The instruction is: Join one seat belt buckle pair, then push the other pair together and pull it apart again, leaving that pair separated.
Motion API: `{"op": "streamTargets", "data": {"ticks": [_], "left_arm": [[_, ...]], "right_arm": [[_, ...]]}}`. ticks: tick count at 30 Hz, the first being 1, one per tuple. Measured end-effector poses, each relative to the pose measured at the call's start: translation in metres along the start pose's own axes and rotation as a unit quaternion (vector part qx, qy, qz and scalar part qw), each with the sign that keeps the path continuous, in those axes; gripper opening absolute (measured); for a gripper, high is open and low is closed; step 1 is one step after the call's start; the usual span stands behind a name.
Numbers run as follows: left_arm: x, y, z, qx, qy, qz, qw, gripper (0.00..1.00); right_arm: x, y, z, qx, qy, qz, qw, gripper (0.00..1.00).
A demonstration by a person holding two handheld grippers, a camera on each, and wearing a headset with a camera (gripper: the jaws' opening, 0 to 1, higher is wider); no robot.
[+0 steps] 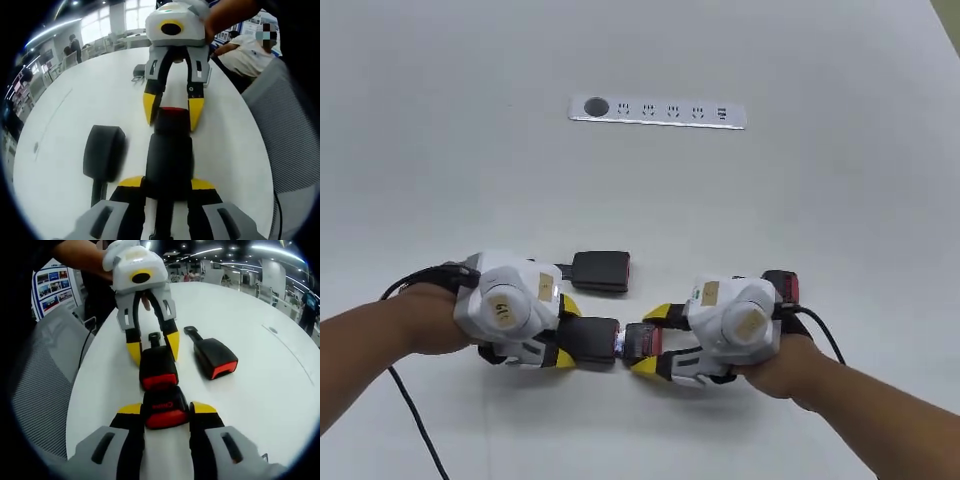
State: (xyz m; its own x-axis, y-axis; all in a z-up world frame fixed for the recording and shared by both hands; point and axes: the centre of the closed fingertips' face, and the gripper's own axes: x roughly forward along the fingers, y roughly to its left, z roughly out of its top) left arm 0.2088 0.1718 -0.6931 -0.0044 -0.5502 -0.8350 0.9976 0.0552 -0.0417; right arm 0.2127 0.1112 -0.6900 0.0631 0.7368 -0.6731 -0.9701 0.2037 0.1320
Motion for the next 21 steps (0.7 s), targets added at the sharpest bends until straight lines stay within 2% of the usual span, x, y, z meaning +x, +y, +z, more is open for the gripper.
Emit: {"op": "streamTargets", "data": {"ticks": [3, 7, 14, 21], "left_arm": [[0.0010, 0.0015, 0.0002, 0.004, 0.011, -0.002, 0.9999, 0.32], [0.0011, 0.0026, -0.0010, -0.002, 0.006, -0.001, 1.0000, 0.33], [0.0012, 0.0049, -0.0008, 0.005, 0.005, -0.005, 1.0000, 0.33], [-0.0004, 0.0053, -0.0001, 0.004, 0.002, -0.014, 0.9999, 0.33]], "right_arm": [[0.0000, 0.0015, -0.0001, 0.003, -0.006, -0.001, 1.0000, 0.33], [-0.0005, 0.0036, -0.0001, 0.003, -0.005, -0.007, 1.0000, 0.33], [-0.0021, 0.0067, -0.0007, -0.004, -0.001, -0.010, 0.9999, 0.33], [-0.0036, 0.0090, -0.0049, -0.018, 0.011, -0.019, 0.9996, 0.33]]}}
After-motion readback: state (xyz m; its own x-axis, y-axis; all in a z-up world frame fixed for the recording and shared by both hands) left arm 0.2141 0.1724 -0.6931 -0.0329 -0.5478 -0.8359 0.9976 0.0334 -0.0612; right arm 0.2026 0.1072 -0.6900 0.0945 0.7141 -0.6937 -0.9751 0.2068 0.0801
